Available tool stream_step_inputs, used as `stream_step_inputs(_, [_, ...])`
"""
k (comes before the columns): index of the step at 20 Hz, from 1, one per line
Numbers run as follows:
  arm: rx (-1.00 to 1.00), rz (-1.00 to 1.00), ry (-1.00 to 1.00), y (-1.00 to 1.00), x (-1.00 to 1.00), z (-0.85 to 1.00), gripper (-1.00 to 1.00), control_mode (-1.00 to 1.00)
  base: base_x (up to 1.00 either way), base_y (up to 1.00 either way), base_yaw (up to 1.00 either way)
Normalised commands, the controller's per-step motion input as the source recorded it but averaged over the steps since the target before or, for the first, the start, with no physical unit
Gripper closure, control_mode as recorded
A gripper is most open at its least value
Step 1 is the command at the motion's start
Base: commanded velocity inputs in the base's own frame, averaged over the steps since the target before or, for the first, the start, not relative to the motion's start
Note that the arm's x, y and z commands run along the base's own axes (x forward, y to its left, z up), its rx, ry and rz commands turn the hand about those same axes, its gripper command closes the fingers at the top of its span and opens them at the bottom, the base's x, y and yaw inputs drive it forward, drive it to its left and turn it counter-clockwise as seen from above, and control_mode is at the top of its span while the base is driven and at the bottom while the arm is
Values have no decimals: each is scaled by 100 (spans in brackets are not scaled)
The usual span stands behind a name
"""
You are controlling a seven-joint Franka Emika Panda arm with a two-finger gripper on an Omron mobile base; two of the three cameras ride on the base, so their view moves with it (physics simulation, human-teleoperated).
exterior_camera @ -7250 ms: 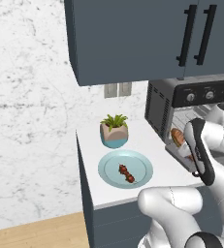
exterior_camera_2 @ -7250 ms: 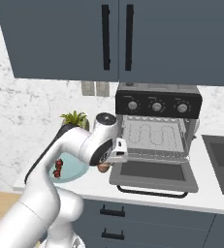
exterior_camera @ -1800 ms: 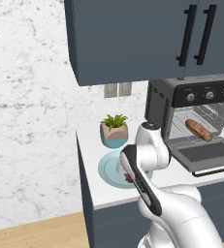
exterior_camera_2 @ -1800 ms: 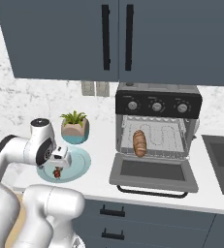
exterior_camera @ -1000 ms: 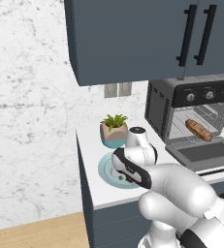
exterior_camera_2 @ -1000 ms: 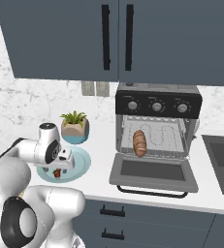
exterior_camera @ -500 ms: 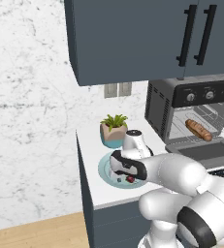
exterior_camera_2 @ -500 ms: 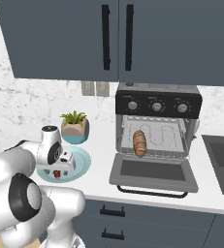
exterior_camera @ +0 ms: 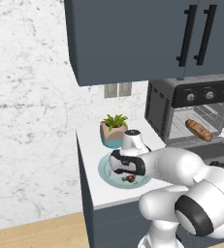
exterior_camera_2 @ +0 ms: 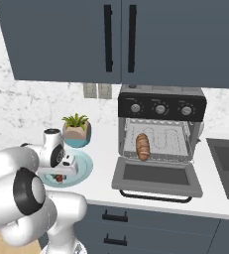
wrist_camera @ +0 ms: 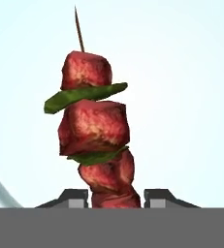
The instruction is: Pick up the kebab skewer and baguette bread, and place them inside the toaster oven. Close the toaster oven door and start by setting the timer.
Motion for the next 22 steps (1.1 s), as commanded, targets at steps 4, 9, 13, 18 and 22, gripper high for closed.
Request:
stream_step_inputs(4, [10,0,-4,-59,-8,44,100,-100,0,0,0])
stream_step_inputs(9, [19,0,-6,-69,0,93,100,-100,0,0,0])
stream_step_inputs(13, [24,0,-1,-86,-18,100,100,-100,0,0,0])
stream_step_inputs(18, [2,0,-1,-100,-27,88,100,-100,0,0,0])
stream_step_inputs(22, [-1,-3,0,-100,0,72,100,-100,0,0,0])
